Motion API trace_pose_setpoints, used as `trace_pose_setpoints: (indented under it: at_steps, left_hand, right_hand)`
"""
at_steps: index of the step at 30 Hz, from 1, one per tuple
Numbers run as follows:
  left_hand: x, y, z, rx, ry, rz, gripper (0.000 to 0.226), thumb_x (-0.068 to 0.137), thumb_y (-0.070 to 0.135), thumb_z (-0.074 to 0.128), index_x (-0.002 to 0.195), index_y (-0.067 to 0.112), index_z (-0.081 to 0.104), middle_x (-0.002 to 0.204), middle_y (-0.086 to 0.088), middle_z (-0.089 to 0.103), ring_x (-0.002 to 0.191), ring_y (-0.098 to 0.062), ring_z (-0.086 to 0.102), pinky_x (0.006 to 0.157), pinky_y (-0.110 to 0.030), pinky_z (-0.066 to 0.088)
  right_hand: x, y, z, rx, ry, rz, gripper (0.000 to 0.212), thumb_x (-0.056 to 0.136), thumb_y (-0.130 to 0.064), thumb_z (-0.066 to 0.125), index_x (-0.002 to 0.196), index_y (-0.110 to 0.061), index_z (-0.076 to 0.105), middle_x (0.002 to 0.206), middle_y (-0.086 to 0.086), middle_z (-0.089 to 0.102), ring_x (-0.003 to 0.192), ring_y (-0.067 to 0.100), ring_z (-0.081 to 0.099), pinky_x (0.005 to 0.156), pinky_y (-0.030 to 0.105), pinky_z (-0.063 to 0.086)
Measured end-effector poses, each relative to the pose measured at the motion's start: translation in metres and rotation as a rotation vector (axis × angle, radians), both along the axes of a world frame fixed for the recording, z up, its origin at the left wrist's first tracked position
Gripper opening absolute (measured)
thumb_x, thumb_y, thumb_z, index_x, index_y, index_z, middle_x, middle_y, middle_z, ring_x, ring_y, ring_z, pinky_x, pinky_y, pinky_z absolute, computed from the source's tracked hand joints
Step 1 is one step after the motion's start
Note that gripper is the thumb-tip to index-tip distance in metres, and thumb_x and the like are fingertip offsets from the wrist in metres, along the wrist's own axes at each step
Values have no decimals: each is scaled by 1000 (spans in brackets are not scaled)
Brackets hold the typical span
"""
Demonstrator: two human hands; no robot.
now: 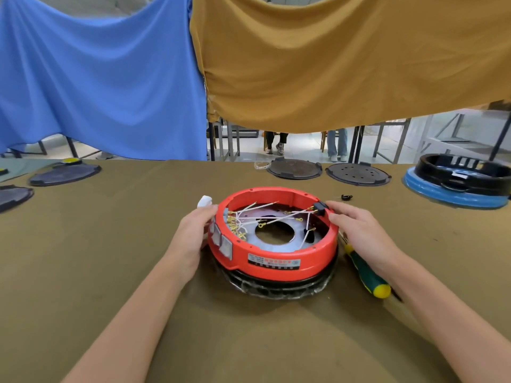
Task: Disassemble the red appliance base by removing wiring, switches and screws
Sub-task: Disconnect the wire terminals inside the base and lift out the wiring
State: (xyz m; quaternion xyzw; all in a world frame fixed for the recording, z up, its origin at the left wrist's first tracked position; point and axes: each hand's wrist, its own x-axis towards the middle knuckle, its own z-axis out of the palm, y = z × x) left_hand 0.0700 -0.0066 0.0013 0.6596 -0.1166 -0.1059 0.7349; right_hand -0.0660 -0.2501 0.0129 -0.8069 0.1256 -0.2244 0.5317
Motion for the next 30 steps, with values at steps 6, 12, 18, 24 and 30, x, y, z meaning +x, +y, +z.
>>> trace_pose_setpoints:
  at_steps: [6,12,18,24,30]
  left_hand:
    - [-2,7,8,-119,-68,-11,32,97,16,47,92,26,77,98,2,76,87,-11,68,78,-31,48]
    - [-1,7,12,-310,-189,-48,33,100,13,40,118,14,67,94,1,74,84,-12,70,68,-21,55]
    - [-7,11,18,-379,-284,-149,39,103,18,34,136,17,55,127,1,67,114,-13,64,83,-24,55]
    - [-7,12,19,-364,-291,-232,42,104,23,32,141,26,50,125,8,66,103,-12,67,76,-27,57]
    - [-4,13,17,-354,-310,-239,41,102,27,39,141,26,52,132,7,63,115,-13,64,81,-29,57]
  right_hand:
    - [-3,2,5,89,-89,39,37,103,-16,47,113,-44,69,114,-16,73,104,3,68,85,22,53]
    - [-6,10,8,11,-275,33,51,101,-7,47,127,-49,60,114,-27,69,108,-5,64,83,14,54]
    - [-10,19,5,22,-473,7,50,101,-5,45,144,-29,51,120,11,52,110,22,47,89,38,41]
    - [-11,20,6,-1,-560,17,53,100,2,43,142,-27,53,124,-24,66,115,-6,60,92,14,50]
    - [-10,23,5,31,-624,5,52,98,7,42,138,-23,57,125,-21,66,119,-2,60,89,10,47]
